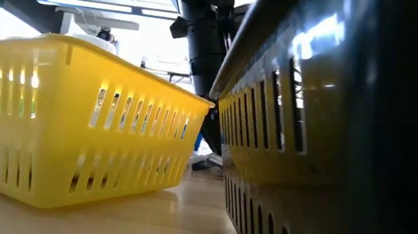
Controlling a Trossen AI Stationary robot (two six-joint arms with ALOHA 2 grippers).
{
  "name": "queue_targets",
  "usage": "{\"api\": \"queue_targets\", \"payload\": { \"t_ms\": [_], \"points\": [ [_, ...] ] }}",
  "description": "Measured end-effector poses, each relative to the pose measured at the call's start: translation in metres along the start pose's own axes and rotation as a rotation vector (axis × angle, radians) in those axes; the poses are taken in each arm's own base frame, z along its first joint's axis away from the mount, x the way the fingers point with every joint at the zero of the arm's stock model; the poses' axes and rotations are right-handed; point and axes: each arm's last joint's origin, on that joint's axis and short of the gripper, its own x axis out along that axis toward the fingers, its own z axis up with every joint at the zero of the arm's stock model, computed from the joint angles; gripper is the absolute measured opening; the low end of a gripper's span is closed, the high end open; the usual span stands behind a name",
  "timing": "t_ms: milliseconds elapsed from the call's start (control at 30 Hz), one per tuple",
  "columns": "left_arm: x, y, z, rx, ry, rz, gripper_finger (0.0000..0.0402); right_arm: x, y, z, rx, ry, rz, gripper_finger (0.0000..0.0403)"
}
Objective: Pick & Place Travel size toiletries
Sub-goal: Put the blue razor into the black bin
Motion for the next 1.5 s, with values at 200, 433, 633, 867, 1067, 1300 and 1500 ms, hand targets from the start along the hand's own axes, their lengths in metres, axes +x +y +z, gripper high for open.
{"api": "queue_targets", "payload": {
  "t_ms": [200, 433, 633, 867, 1067, 1300, 1500],
  "points": [
    [0.000, 0.000, 0.000, 0.000, 0.003, -0.003, 0.0166, 0.000, 0.000, 0.000, 0.000, 0.000, 0.000, 0.0003],
    [-0.001, -0.001, 0.000, -0.003, 0.006, -0.026, 0.0027, 0.000, 0.000, 0.000, 0.000, 0.001, 0.003, 0.0003],
    [-0.006, -0.001, 0.005, -0.039, 0.010, -0.047, 0.0046, 0.000, 0.000, 0.000, 0.000, 0.001, 0.003, 0.0003],
    [-0.030, -0.006, 0.025, -0.071, -0.011, -0.050, 0.0032, 0.000, 0.000, 0.000, 0.000, 0.001, 0.004, 0.0003],
    [-0.059, -0.029, 0.041, 0.026, -0.050, -0.060, 0.0022, 0.000, 0.001, 0.000, 0.000, 0.004, 0.028, 0.0003],
    [-0.087, -0.088, 0.039, 0.269, -0.083, -0.113, 0.0026, 0.000, 0.001, 0.000, 0.000, 0.003, 0.024, 0.0003],
    [-0.102, -0.126, 0.033, 0.316, -0.111, -0.170, 0.0025, 0.000, 0.001, 0.000, 0.001, -0.003, 0.020, 0.0003]
  ]
}}
